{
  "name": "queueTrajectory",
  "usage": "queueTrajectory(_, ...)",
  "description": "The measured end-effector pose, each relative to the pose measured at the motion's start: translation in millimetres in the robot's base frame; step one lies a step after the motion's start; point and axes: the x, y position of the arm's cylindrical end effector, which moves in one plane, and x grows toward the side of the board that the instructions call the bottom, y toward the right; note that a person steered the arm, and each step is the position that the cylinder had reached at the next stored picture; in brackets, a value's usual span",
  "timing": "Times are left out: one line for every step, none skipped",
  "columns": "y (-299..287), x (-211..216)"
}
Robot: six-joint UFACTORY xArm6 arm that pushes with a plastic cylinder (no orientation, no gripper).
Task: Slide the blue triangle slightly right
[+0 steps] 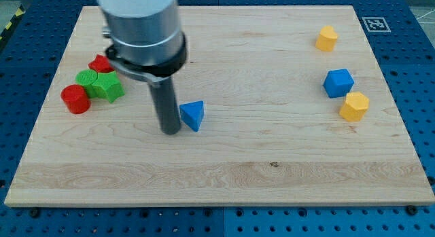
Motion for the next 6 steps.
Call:
queueTrajectory(37.5, -4.0)
queueTrajectory(73.7, -12.7)
queueTrajectory(113.3, -26.5)
queueTrajectory(131.9, -31.1)
queueTrajectory(105.5, -0.3)
queueTrajectory(65.9, 15.4)
